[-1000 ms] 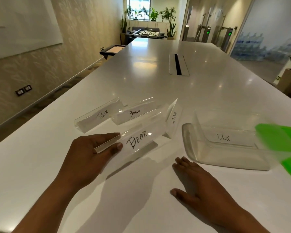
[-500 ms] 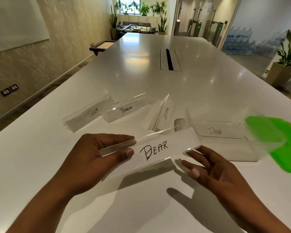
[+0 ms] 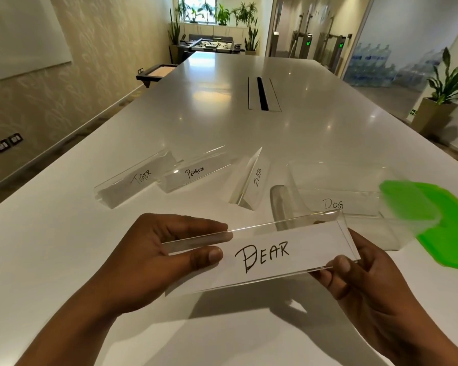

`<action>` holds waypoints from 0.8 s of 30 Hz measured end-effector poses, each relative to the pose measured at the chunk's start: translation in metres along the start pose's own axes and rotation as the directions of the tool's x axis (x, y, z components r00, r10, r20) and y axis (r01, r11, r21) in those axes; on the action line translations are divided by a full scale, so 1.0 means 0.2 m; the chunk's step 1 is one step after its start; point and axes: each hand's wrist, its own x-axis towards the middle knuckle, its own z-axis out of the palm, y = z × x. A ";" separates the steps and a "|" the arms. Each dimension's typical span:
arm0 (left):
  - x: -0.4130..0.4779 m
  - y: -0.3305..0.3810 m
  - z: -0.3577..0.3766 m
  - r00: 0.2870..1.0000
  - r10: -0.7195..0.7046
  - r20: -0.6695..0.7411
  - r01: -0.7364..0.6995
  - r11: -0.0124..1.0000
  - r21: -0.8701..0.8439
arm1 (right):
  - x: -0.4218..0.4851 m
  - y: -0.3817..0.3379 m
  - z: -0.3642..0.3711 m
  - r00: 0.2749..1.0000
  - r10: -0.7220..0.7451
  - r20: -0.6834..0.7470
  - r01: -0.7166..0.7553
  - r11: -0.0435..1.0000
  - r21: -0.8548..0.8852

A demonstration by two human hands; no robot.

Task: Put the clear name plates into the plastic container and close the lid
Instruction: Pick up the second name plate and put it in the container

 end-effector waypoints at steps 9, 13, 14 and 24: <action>0.00 -0.05 0.03 0.982 -0.062 -0.177 -0.009 0.927 -0.375 | 0.00 -0.04 0.01 0.989 -0.126 -0.083 0.130 0.990 0.051; -0.01 -0.08 0.06 0.980 -0.129 -0.153 0.035 0.863 -0.504 | 0.00 -0.06 -0.02 0.977 -0.170 -0.125 0.179 0.982 0.060; -0.02 -0.08 0.08 0.983 -0.134 -0.127 0.046 0.843 -0.536 | 0.00 -0.06 -0.02 0.976 -0.174 -0.128 0.184 0.980 0.073; -0.03 -0.08 0.16 0.990 -0.116 -0.076 0.047 0.794 -0.606 | 0.01 -0.04 -0.05 0.983 -0.126 -0.136 0.142 0.983 0.120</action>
